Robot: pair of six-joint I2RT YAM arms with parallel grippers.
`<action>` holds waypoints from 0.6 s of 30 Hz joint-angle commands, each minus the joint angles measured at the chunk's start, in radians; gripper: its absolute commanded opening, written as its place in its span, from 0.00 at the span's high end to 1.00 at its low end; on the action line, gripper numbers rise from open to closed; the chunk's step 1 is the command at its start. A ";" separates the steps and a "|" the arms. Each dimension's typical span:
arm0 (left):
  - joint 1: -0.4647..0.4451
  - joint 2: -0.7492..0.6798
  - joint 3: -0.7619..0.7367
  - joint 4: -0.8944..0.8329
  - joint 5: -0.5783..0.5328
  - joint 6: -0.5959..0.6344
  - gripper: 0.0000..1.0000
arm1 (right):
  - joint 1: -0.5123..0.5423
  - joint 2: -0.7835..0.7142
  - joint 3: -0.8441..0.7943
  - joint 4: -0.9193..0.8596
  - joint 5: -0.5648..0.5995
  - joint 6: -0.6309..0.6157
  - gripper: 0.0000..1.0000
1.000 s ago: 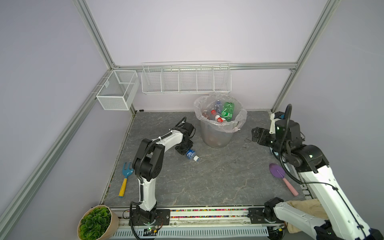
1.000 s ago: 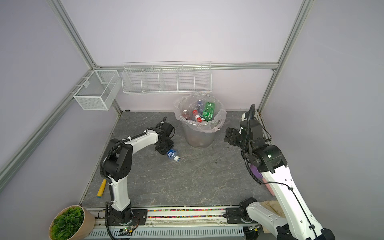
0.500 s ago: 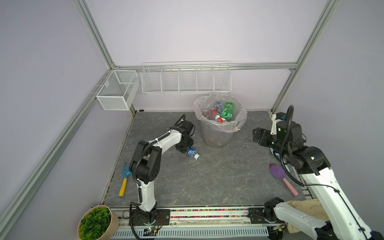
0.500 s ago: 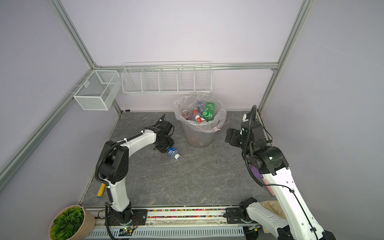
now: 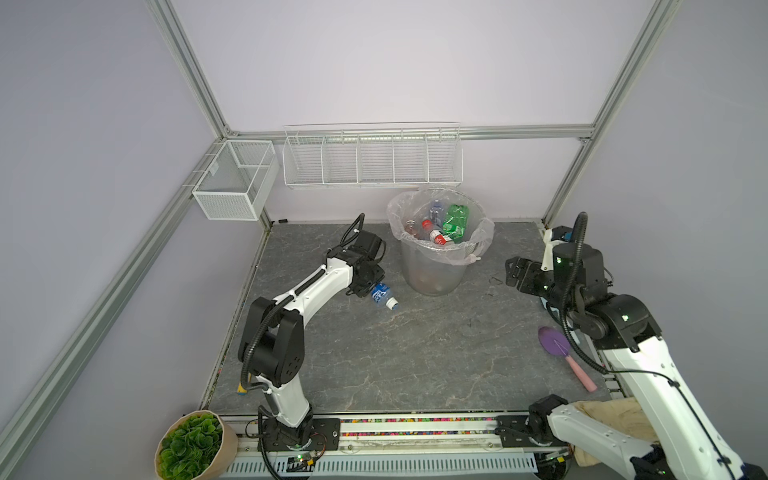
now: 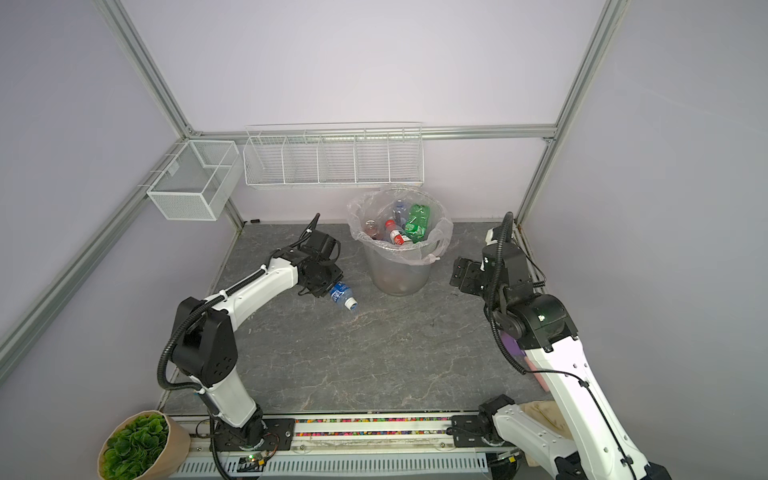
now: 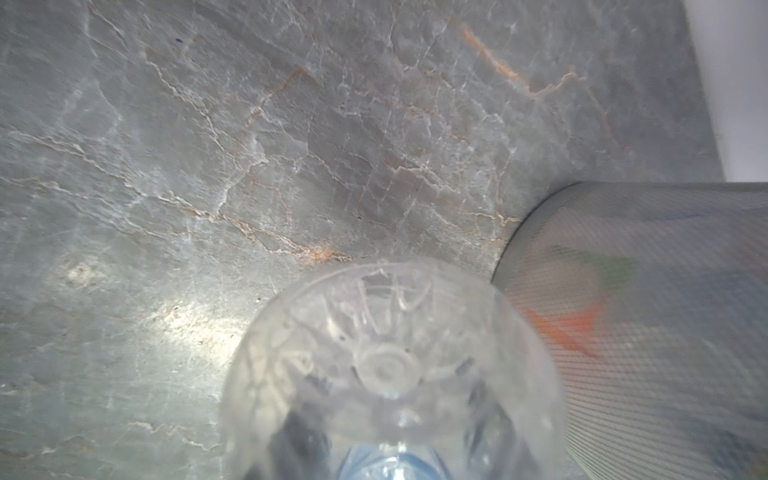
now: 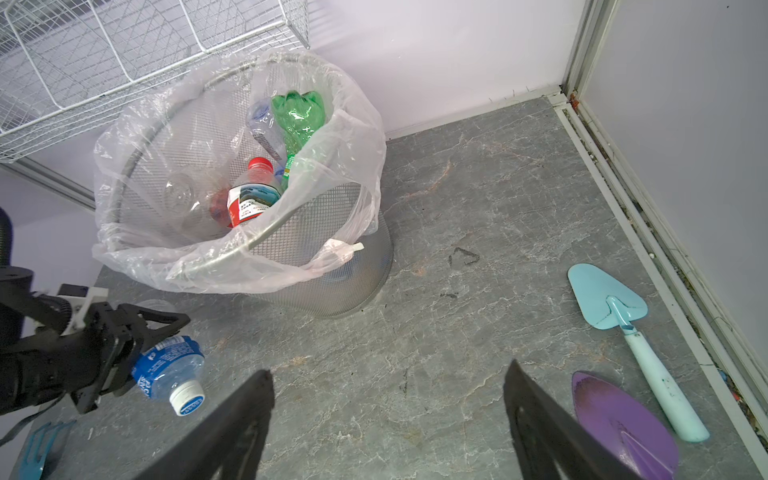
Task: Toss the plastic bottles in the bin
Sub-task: 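Lift the blue-label bottle with the left gripper and carry it over the bin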
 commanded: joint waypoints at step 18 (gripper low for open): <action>-0.017 -0.600 -0.333 0.984 0.164 0.456 1.00 | -0.005 -0.031 -0.020 0.042 -0.020 0.015 0.11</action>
